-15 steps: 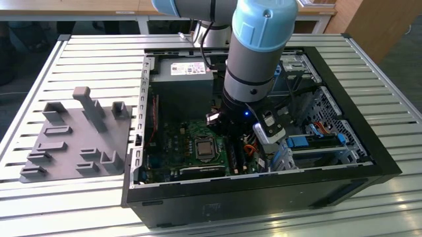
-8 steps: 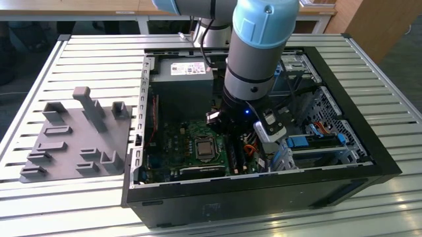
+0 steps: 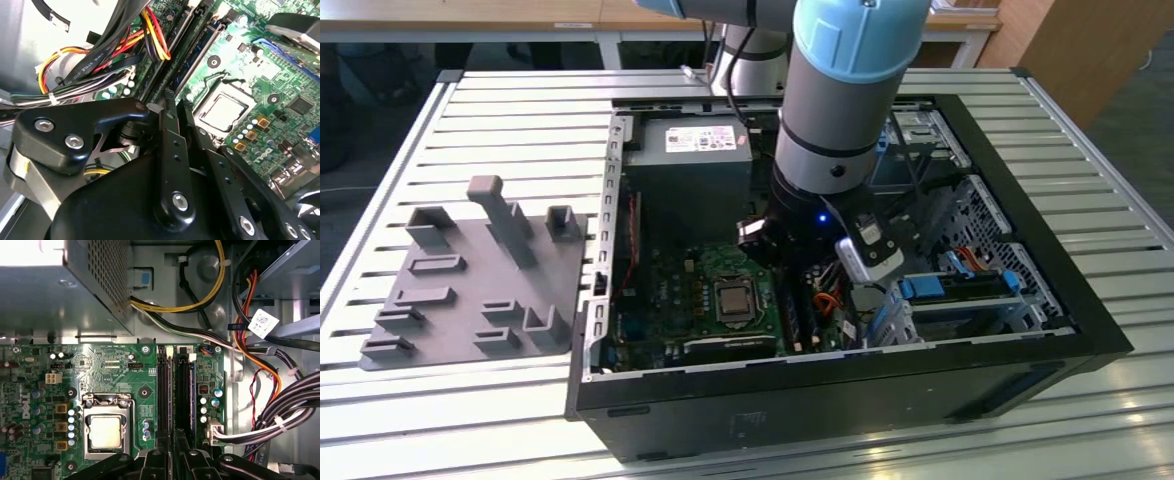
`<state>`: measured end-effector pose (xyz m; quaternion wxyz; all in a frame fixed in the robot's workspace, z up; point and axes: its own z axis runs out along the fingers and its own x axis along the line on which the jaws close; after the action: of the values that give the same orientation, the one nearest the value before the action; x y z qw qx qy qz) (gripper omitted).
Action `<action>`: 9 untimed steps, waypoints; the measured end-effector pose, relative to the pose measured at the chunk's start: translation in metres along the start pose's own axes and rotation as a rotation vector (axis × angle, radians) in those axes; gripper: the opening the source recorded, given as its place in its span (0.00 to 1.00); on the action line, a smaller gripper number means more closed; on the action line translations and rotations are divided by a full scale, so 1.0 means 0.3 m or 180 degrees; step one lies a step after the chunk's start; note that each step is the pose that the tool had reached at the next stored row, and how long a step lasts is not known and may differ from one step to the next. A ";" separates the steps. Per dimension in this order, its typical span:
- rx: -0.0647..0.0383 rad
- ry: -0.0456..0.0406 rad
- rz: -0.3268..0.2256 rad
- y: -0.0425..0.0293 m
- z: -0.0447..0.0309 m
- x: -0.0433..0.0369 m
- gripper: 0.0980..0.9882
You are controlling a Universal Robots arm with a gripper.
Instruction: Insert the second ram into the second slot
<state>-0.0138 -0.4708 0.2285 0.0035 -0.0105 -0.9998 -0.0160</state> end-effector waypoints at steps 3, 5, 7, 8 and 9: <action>0.0000 0.0003 0.0000 0.000 -0.007 0.000 0.11; -0.0001 0.0003 0.0000 0.000 -0.007 0.000 0.04; 0.0000 0.0003 0.0000 0.000 -0.008 0.000 0.01; 0.0000 0.0003 0.0000 0.000 -0.008 0.000 0.01; 0.0001 0.0003 0.0000 0.000 -0.007 0.000 0.01</action>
<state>-0.0138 -0.4709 0.2305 0.0040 -0.0105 -0.9998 -0.0159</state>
